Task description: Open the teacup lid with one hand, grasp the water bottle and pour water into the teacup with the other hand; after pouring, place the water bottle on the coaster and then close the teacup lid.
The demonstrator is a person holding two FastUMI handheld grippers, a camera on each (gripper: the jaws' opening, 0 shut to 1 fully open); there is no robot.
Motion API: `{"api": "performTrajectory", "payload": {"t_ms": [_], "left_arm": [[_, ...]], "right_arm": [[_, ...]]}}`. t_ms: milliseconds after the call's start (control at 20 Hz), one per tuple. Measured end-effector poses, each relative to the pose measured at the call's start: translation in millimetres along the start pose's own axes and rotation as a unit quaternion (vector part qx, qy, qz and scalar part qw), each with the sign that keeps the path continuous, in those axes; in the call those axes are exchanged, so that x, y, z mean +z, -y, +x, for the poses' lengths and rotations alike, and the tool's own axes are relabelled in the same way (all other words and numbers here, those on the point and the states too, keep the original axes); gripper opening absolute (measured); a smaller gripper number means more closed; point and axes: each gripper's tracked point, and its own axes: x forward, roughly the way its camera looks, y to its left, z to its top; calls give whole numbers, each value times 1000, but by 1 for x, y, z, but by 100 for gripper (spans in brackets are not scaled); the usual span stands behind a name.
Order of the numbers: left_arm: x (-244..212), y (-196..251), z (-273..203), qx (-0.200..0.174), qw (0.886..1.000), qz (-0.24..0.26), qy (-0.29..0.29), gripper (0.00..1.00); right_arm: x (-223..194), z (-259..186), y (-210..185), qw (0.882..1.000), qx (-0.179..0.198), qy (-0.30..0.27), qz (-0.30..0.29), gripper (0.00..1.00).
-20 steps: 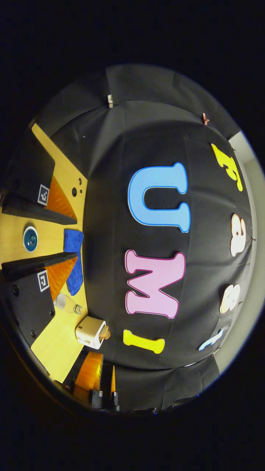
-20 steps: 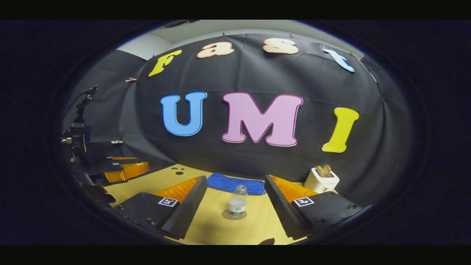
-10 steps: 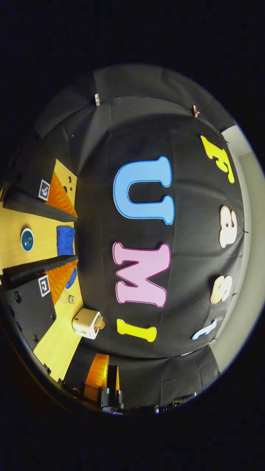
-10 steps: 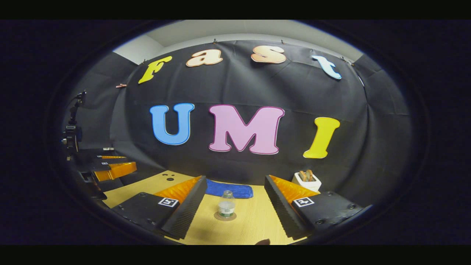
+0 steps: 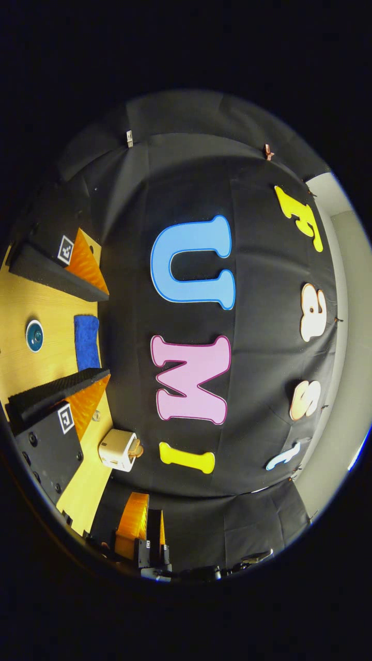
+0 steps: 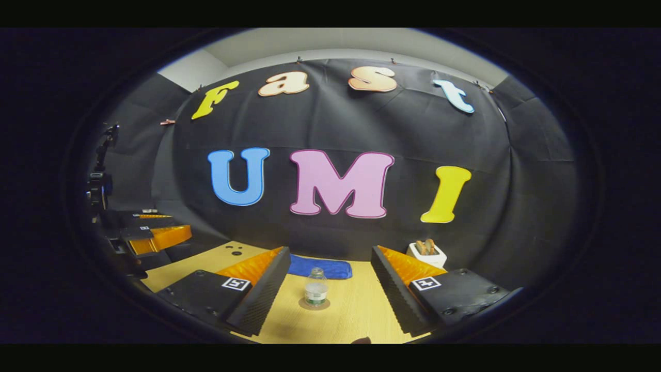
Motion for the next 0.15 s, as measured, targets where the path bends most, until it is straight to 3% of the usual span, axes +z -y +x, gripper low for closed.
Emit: {"api": "performTrajectory", "payload": {"t_ms": [150], "left_arm": [[-2, -3, 2, 1, 1000, 0, -4, 84]], "right_arm": [[1, 1, 1, 1000, -2, 0, -1, 97]]}}
